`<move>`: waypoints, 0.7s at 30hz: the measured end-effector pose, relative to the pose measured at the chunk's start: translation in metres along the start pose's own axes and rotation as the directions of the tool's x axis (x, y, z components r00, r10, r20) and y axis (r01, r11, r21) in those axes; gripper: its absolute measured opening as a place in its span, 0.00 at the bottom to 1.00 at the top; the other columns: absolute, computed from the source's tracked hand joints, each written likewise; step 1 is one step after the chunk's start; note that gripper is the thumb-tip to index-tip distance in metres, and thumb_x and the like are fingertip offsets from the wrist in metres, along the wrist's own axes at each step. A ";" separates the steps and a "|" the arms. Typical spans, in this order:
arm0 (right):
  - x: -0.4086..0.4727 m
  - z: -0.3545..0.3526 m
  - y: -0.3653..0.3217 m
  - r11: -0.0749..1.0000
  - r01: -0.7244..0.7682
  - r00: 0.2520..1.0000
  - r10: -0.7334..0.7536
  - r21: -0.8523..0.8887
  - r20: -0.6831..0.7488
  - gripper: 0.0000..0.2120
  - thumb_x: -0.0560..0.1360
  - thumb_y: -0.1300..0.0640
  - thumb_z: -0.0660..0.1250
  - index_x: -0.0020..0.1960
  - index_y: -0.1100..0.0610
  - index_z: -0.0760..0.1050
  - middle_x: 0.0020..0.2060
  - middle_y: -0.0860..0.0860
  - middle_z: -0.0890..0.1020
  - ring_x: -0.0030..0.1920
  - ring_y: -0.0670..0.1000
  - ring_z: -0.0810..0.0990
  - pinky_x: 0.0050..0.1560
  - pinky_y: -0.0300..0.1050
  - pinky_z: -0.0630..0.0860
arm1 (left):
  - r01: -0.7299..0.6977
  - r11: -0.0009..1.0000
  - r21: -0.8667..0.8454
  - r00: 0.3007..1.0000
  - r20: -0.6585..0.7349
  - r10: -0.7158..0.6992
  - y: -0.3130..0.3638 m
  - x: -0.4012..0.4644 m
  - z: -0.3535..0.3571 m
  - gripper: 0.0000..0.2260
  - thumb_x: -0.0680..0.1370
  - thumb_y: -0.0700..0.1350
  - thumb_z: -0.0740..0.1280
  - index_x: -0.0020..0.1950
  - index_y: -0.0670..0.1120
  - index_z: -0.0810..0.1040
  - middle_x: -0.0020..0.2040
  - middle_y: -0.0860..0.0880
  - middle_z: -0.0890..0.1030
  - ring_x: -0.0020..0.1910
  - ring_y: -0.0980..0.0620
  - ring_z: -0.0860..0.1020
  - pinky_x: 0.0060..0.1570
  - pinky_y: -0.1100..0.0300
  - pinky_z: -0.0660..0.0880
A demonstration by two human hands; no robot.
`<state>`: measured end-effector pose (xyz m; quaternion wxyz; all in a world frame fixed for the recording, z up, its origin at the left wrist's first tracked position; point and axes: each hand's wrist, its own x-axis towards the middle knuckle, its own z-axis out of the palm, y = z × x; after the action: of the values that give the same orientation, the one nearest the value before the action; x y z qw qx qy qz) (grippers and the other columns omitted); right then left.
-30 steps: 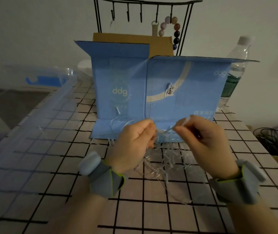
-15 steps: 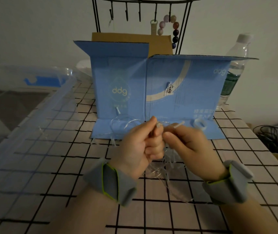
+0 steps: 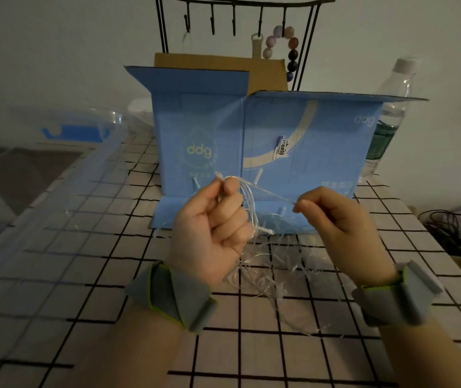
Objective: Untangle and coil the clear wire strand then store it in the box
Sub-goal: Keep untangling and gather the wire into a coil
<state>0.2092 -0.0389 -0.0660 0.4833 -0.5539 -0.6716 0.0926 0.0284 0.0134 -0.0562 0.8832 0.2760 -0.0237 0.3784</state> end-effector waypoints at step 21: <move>-0.009 0.014 -0.017 0.889 0.400 0.855 -0.275 -0.222 0.440 0.09 0.73 0.57 0.60 0.42 0.55 0.78 0.34 0.49 0.79 0.36 0.48 0.74 0.37 0.41 0.68 | 0.027 0.573 0.819 0.927 -0.234 0.292 -0.026 0.004 0.002 0.16 0.79 0.48 0.56 0.33 0.46 0.72 0.45 0.52 0.85 0.52 0.56 0.81 0.56 0.62 0.73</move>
<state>0.1863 -0.0473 -0.0670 0.2540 -0.4632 -0.8490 0.0107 0.0499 0.0006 -0.0661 0.6174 0.5746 0.2851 0.4554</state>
